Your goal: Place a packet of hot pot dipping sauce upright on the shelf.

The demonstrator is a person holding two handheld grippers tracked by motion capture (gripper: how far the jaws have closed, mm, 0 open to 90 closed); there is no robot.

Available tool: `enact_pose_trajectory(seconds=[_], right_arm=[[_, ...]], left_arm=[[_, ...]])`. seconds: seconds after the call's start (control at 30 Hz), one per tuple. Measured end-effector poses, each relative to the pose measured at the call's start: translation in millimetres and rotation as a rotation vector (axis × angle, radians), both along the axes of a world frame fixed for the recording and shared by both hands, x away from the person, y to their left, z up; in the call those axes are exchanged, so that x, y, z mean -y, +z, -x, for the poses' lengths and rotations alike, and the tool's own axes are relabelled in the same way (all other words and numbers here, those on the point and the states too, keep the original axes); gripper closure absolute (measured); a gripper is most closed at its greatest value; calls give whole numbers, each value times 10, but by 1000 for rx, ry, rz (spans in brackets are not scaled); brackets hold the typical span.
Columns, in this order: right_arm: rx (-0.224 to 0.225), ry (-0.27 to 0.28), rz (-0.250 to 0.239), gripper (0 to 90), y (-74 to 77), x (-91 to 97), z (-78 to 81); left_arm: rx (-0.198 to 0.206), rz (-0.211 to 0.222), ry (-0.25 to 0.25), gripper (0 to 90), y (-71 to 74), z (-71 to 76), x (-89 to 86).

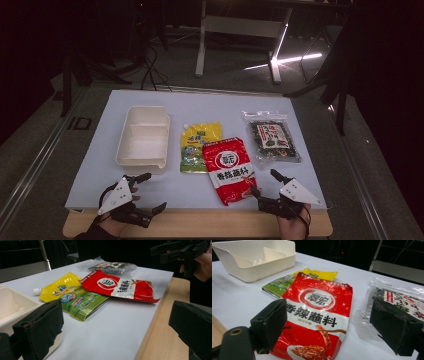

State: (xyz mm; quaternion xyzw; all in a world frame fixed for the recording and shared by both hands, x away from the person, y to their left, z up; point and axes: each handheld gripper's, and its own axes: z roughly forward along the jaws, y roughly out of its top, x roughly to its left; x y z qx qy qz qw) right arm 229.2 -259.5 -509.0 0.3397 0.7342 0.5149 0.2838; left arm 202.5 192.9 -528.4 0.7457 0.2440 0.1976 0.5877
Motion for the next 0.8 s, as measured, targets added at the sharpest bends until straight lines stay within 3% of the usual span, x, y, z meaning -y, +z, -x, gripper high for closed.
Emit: enact_pose_trajectory(seconds=[0.4,0.47,0.57,0.8], right_arm=[[-8,-1,30,140,0,4,1],[-23,9,51,141,3,-15,2],[-46,18,35,144,29,-39,19],[-76,32,55,117,138,-130,46]], left_arm=[[6,-6,-7,7,7,-1,18],[6,-6,-7,7,8,-1,20],[7,-6,-10,7,6,2,25],[10,-11,-9,7,8,12,23]])
